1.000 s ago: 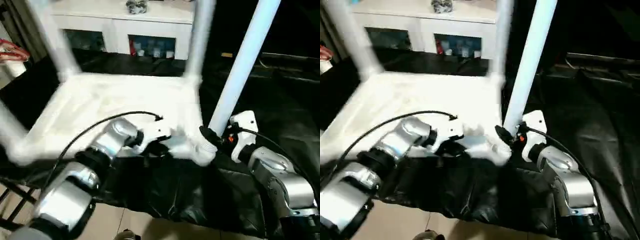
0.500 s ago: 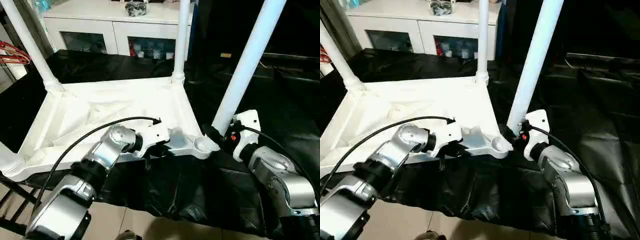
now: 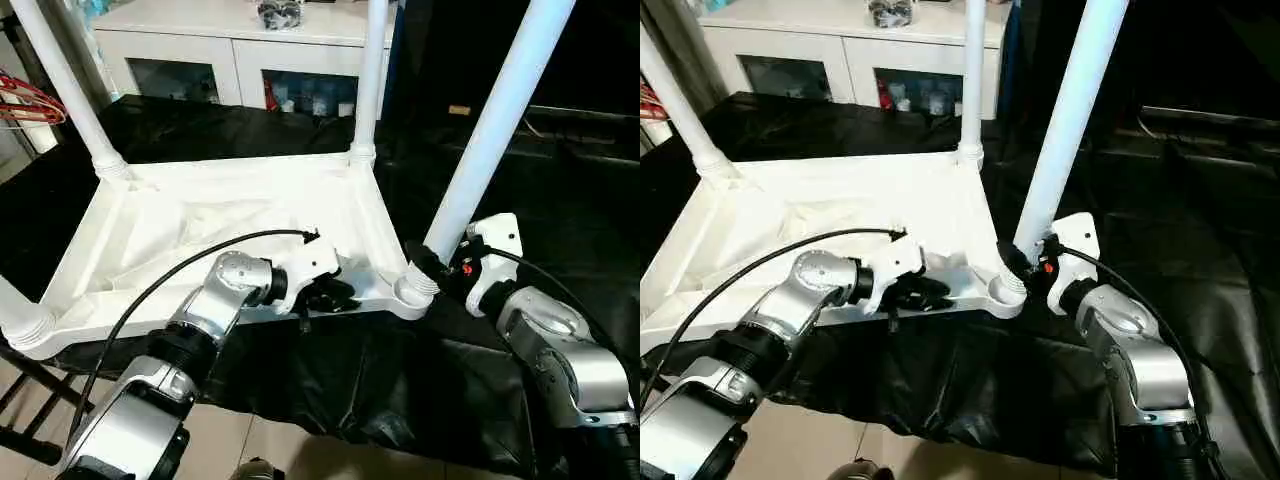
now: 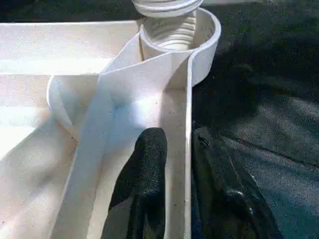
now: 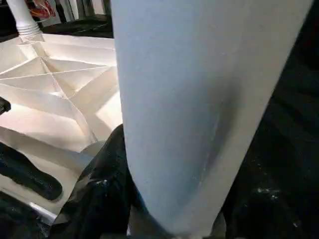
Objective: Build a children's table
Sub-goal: Rotate table base, then insert table leg to table base
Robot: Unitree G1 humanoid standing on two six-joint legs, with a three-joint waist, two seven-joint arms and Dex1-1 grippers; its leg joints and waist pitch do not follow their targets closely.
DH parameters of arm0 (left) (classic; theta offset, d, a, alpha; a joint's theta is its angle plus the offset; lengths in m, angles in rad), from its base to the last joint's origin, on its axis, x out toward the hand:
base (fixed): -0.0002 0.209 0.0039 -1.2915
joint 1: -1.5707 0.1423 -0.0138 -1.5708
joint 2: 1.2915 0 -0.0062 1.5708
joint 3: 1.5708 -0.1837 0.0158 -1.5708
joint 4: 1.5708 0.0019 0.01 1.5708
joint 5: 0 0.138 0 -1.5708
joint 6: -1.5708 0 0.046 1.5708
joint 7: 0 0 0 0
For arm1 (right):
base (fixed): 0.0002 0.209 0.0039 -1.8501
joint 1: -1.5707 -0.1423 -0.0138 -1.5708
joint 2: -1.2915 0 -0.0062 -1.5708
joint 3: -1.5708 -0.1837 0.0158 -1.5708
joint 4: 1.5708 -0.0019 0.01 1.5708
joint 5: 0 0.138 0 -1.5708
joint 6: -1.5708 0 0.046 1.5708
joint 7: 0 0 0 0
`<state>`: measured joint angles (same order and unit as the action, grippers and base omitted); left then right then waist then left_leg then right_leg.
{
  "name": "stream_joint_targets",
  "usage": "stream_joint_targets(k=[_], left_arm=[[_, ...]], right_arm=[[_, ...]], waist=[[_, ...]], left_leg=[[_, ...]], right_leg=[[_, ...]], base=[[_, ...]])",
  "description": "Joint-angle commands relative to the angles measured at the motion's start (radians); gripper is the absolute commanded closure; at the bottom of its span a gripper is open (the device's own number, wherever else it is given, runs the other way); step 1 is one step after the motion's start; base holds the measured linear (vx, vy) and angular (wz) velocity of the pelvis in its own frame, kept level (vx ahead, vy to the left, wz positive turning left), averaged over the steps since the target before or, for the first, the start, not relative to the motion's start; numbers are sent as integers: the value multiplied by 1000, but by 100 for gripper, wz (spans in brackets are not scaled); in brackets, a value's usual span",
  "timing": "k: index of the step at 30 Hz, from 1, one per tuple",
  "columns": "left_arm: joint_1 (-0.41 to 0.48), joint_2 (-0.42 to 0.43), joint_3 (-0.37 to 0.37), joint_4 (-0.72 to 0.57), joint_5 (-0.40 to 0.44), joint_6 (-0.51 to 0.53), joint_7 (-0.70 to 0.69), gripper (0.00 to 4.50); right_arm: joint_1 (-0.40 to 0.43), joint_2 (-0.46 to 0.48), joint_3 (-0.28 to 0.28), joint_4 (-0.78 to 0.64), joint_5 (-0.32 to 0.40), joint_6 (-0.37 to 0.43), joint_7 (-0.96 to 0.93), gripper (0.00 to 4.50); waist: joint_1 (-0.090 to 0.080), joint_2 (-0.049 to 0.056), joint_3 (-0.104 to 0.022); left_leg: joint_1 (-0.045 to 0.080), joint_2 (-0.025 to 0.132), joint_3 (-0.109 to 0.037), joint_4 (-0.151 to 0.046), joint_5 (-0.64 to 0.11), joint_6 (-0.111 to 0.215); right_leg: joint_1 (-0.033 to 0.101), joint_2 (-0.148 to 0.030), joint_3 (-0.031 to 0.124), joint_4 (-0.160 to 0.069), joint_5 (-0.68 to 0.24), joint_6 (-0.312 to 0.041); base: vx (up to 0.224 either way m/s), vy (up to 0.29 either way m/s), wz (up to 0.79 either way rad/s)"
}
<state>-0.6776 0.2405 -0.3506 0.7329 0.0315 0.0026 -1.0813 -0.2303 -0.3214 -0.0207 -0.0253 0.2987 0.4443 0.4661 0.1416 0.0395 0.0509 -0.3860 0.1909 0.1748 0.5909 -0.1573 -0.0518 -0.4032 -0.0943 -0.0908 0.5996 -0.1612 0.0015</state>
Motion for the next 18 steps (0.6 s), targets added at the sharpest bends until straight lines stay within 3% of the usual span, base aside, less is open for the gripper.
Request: stream_joint_targets(k=[1,10,18], left_arm=[[-13,10,-1,1,1,6,-19,386],[-16,17,-8,7,10,8,-46,448],[-11,34,-37,2,48,-7,-61,450]], right_arm=[[-23,-2,5,11,-4,-10,10,259],[-41,-34,50,39,0,49,80,259],[-70,-51,73,102,-21,58,113,259]], waist=[[0,-9,-69],[-2,-16,-67],[-3,-18,-68]], left_leg=[[20,36,-16,-78,-311,-5],[20,38,-17,-80,-331,-8],[20,37,-15,-78,-306,-4]], right_leg=[[41,-69,48,-84,-361,-140],[43,-70,48,-89,-401,-129],[43,-70,49,-84,-364,-147]], base=[[0,0,0],[0,0,0],[0,0,0]])
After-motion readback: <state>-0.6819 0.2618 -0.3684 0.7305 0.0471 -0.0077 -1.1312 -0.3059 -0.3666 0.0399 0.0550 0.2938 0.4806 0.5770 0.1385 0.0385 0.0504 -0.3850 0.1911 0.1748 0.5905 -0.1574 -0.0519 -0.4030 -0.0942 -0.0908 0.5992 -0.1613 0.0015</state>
